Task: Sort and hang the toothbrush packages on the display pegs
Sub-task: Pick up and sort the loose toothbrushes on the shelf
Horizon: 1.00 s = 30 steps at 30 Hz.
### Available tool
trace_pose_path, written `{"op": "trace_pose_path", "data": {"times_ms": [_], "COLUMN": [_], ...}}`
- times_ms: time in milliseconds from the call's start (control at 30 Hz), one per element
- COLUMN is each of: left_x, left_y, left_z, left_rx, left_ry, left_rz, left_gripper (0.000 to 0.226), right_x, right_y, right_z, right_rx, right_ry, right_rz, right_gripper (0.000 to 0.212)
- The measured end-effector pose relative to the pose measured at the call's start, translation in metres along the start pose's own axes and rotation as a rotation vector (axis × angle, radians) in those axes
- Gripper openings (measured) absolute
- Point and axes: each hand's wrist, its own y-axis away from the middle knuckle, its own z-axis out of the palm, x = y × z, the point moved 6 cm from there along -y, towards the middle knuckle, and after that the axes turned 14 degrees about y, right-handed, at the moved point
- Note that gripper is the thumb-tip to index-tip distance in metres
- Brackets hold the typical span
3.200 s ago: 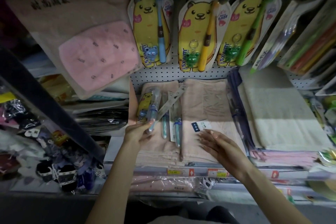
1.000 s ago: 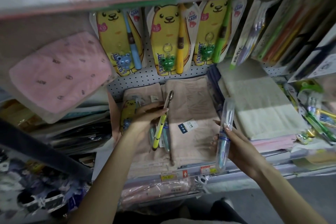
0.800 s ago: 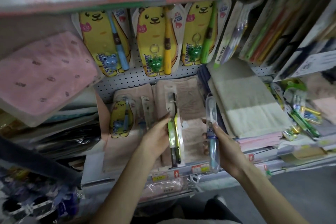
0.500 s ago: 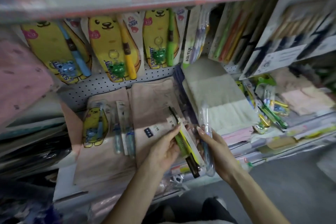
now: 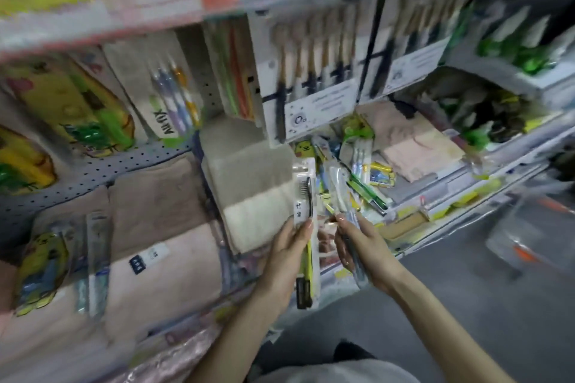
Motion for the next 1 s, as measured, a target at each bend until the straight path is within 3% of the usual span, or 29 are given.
{"op": "trace_pose_path", "data": {"times_ms": [167,267,367,533,700,867,1000], "left_x": [-0.029,-0.042,-0.058,-0.066,-0.054,-0.048,-0.034], "left_y": [-0.020,-0.033,-0.040,-0.045,-0.060,-0.096,-0.126], "left_z": [0.072,0.103,0.135,0.178,0.222,0.274,0.327], "left_rx": [-0.042,-0.060,-0.097,-0.115,-0.183,-0.200,-0.275], "left_ry": [-0.026,-0.055,-0.050,-0.008,-0.123,-0.174,-0.198], "left_rz": [0.049,0.058,0.037,0.035,0.134,0.292,0.328], "left_gripper": [0.019,0.035,0.026,0.014,0.013,0.027,0.020], "right_x": [0.013,0.017,0.022,0.025,0.005,-0.020,-0.047], "right_y": [0.006,0.013,0.021,0.029,0.029,0.013,-0.027], "right_z": [-0.077,-0.115,-0.156,-0.215,-0.262,-0.307,-0.350], "right_rx": [0.019,0.089,0.147,0.238,0.293,0.362,0.361], "right_ry": [0.030,0.026,-0.013,-0.074,-0.033,0.097,0.145], "right_rz": [-0.030,-0.028,-0.022,0.001,-0.058,-0.135,-0.212], "right_gripper": [0.030,0.025,0.008,0.037,0.034,0.030,0.028]}}
